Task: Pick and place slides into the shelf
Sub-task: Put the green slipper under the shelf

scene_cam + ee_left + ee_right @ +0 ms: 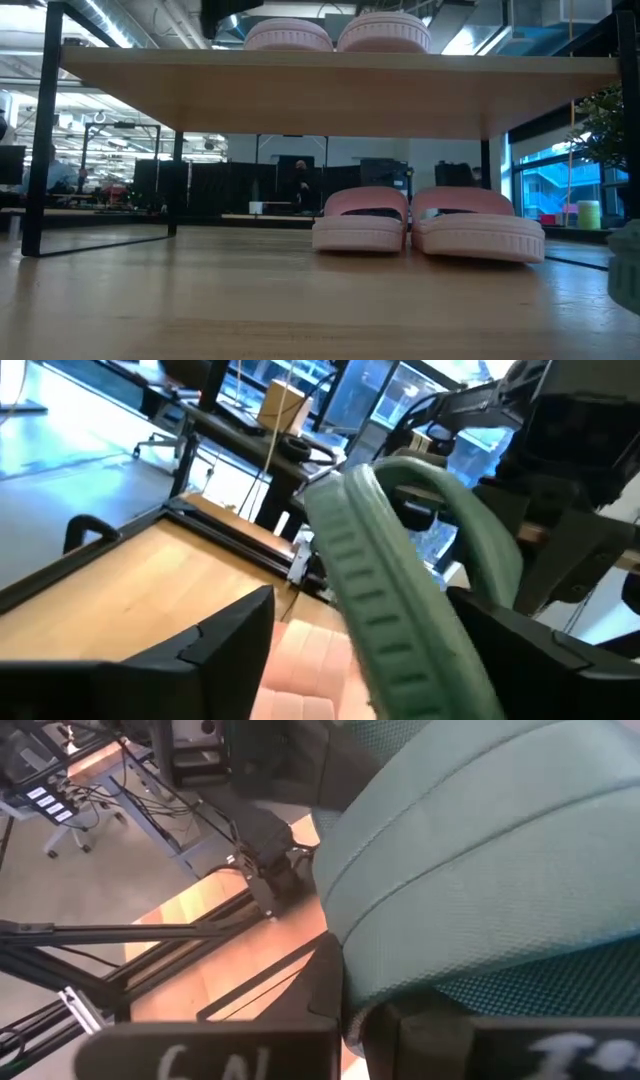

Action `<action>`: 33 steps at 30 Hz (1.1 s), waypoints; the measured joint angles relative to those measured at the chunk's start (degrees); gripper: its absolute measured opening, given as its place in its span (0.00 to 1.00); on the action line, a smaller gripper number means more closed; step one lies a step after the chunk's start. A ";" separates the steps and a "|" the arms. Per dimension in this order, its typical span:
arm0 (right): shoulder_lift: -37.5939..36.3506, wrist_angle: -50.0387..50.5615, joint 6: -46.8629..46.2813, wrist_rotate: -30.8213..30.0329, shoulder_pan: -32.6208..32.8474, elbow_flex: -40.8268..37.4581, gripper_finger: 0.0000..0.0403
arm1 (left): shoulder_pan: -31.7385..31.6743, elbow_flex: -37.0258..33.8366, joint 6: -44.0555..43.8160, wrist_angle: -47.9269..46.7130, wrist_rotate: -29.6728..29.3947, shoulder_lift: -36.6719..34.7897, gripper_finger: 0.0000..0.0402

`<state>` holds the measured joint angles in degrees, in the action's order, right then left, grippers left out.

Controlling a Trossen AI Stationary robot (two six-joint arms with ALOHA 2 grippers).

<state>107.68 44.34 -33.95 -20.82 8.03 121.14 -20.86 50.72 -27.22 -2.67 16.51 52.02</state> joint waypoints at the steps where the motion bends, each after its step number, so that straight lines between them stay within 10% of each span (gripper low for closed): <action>1: 0.00 0.04 0.00 -0.03 0.00 0.00 0.04 | 0.00 0.00 0.09 0.46 0.36 0.45 0.68; 33: -0.02 1.00 1.22 -0.04 0.04 0.00 0.04 | 0.00 0.00 -0.68 3.62 2.57 1.27 0.47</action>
<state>107.66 45.34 -32.73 -20.86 8.08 121.14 -20.86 50.72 -27.90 0.95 19.08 53.30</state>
